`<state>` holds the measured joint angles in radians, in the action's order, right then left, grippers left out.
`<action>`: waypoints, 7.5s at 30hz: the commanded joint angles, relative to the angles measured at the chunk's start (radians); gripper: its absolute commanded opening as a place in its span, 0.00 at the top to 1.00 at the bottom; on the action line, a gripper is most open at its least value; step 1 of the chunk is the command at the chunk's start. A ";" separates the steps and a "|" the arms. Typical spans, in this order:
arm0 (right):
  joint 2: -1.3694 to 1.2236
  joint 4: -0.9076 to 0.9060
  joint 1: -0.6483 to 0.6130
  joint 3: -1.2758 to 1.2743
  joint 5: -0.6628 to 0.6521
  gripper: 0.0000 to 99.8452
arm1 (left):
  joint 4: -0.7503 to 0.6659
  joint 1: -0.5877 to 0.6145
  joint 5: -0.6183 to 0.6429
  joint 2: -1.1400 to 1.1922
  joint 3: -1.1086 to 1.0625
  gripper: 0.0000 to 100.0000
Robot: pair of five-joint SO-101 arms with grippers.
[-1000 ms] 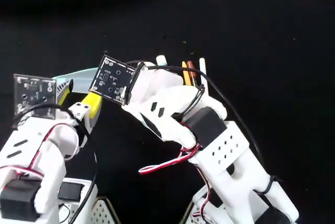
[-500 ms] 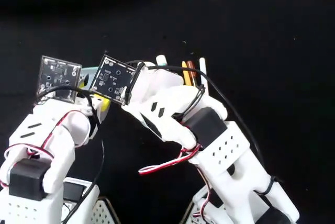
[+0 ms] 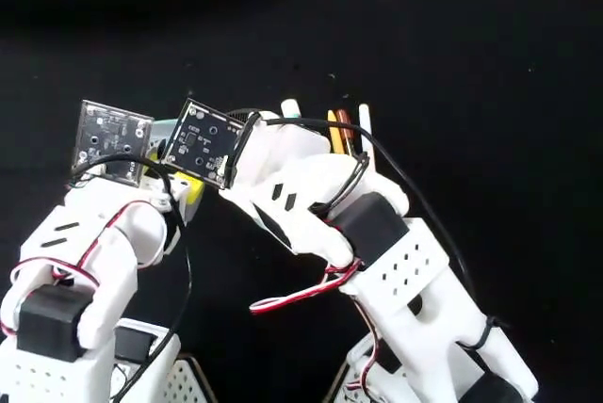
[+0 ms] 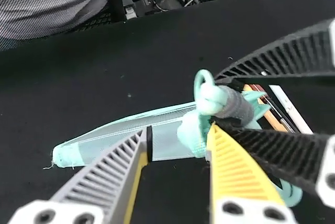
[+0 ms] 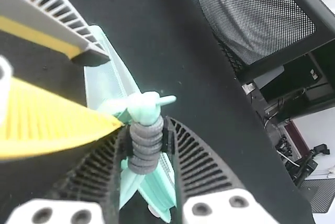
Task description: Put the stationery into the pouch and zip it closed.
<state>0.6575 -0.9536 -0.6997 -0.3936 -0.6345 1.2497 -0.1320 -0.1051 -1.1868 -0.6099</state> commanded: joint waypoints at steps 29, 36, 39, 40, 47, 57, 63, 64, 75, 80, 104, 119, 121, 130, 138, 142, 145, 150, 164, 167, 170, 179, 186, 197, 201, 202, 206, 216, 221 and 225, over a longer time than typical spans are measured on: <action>0.004 0.000 0.011 0.004 0.005 0.99 | -0.153 0.133 0.000 0.000 -0.147 0.96; 0.010 -0.005 0.014 -0.016 0.005 0.99 | -0.153 0.131 0.005 0.000 -0.147 0.97; 0.012 -0.006 0.023 -0.051 0.005 0.99 | -0.153 0.131 0.005 0.000 -0.147 0.97; 0.012 -0.008 0.038 -0.068 0.005 0.99 | -0.153 0.131 0.005 0.000 -0.147 0.97; 0.171 -0.126 0.167 -0.134 0.005 0.99 | -0.153 0.140 0.005 0.000 -0.154 0.97; 0.619 -0.130 0.255 -0.401 0.017 0.99 | -0.153 0.140 0.005 0.000 -0.156 0.97; 0.750 -0.009 0.255 -0.542 0.152 0.99 | -0.153 0.136 0.005 0.000 -0.157 0.97; 0.760 0.006 0.255 -0.567 0.153 0.99 | -0.153 0.136 0.005 0.000 -0.157 0.97; 0.759 0.040 0.255 -0.633 0.160 0.99 | -0.071 0.136 -0.055 0.011 -0.028 0.80; 0.759 0.038 0.255 -0.633 0.160 0.99 | -0.121 0.134 -0.057 0.012 -0.048 0.80; 0.759 0.038 0.255 -0.633 0.160 0.99 | -0.359 0.102 -0.186 0.012 -0.358 0.80; 0.783 0.052 0.345 -0.631 0.196 0.99 | -0.094 0.116 -0.183 -0.002 -0.127 0.97; 0.808 0.078 0.396 -0.636 0.239 0.99 | -0.072 0.163 -0.183 -0.002 -0.102 0.97; 0.840 0.129 0.379 -0.694 0.256 0.99 | -0.077 0.180 -0.153 0.000 -0.147 0.97; 0.839 -0.006 0.245 -0.630 0.247 0.93 | -0.259 0.088 -0.121 0.011 -0.320 0.97; 0.839 -0.155 0.195 -0.515 0.255 0.75 | -0.318 0.088 -0.121 0.011 -0.371 0.97; 0.840 -0.207 0.195 -0.449 0.256 0.77 | -0.338 0.125 -0.120 0.011 -0.377 0.97; 0.839 -0.153 0.270 -0.458 0.258 0.82 | -0.382 0.297 -0.048 0.011 -0.371 0.97; 0.070 0.140 0.473 -0.473 0.313 0.82 | -0.029 0.344 0.026 0.012 -0.039 0.97; -0.140 0.020 0.473 -0.320 0.313 0.82 | 0.049 0.343 -0.023 0.014 0.054 0.97; -0.263 -0.087 0.473 -0.200 0.313 0.82 | 0.094 0.341 -0.074 0.040 0.108 0.97; -0.328 -0.115 0.474 -0.171 0.313 0.82 | 0.181 0.341 -0.072 0.436 0.274 0.97; -0.331 -0.110 0.474 -0.182 0.338 0.82 | 0.155 0.335 -0.072 0.491 0.239 0.97; -0.522 -0.146 0.474 -0.108 0.348 0.86 | 0.103 0.337 -0.072 0.491 0.142 0.97; -0.653 -0.219 0.474 -0.007 0.348 0.86 | 0.107 0.341 -0.074 0.491 0.142 0.97; -0.684 -0.229 0.474 0.013 0.348 0.86 | 0.109 0.341 -0.074 0.491 0.142 0.97; -0.808 -0.230 0.474 0.074 0.348 0.85 | 0.110 0.341 -0.072 0.491 0.140 0.97; -1.015 -0.232 0.474 0.193 0.342 0.85 | 0.103 0.341 -0.075 0.489 0.114 0.97; -1.033 -0.232 0.473 0.208 0.339 0.92 | 0.103 0.341 -0.075 0.489 0.114 0.97; -0.995 -0.245 0.470 0.189 0.339 0.99 | 0.103 0.341 -0.075 0.489 0.114 0.97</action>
<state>-0.3751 -1.1761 -0.2317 -0.2002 -0.2954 1.3648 0.2056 -0.1757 -0.7096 -0.4918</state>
